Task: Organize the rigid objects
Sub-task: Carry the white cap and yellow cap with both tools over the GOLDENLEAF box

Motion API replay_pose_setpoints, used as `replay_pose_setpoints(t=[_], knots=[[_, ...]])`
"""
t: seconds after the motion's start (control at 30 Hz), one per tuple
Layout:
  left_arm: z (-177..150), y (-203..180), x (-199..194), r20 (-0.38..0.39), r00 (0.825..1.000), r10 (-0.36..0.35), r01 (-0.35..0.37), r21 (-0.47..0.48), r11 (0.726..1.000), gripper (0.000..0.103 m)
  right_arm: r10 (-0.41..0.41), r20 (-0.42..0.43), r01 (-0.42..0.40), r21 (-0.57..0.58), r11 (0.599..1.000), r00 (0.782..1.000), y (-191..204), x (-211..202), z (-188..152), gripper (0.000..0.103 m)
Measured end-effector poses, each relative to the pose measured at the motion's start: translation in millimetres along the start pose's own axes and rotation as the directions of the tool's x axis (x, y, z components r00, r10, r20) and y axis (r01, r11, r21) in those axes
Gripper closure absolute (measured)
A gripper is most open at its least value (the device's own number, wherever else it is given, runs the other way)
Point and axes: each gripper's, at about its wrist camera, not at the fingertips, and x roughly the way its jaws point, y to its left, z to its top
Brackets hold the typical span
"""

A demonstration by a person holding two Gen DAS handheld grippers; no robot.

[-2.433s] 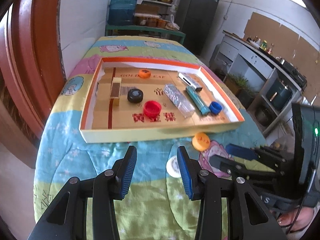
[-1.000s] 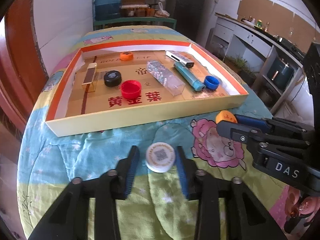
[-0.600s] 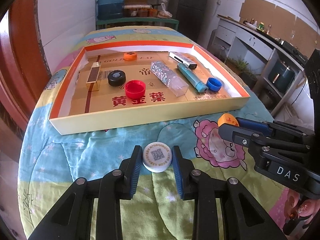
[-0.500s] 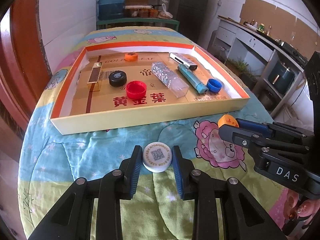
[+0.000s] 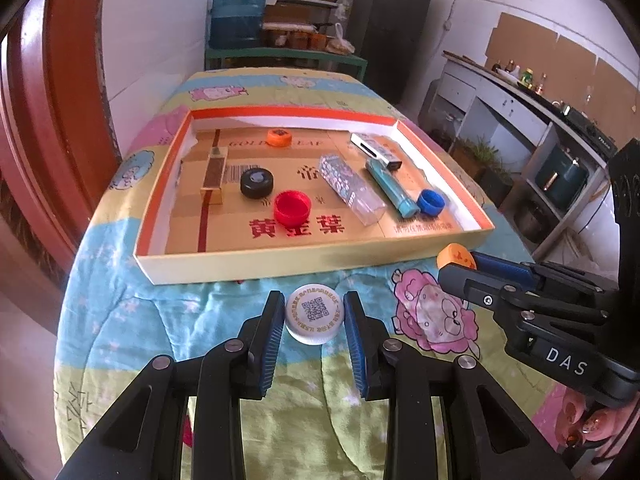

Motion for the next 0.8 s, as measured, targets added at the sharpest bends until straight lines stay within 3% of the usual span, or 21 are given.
replay_pose_setpoints(t=[0.8], knots=[[51,17,-26,0.114,0.988,0.106,-0.103,-0.027,0.994,0.072,0.024,0.052,-0.021,-0.056,0.998,0.998,14,-7,29,0.072]])
